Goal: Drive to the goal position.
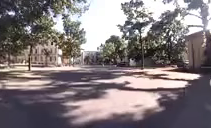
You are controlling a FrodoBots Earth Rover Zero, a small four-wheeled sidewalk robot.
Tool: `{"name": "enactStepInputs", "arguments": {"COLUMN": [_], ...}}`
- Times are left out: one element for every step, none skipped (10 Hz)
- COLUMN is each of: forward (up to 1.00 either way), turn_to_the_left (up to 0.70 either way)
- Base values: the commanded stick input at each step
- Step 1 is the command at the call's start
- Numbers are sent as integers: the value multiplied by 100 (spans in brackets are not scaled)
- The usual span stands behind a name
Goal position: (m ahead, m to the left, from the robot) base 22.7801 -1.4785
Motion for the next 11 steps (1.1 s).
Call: {"name": "enactStepInputs", "arguments": {"forward": [70,70,70,70,70,70,70,70,70,70,70], "turn_to_the_left": [0,0,0,0,0,0,0,0,0,0,0]}}
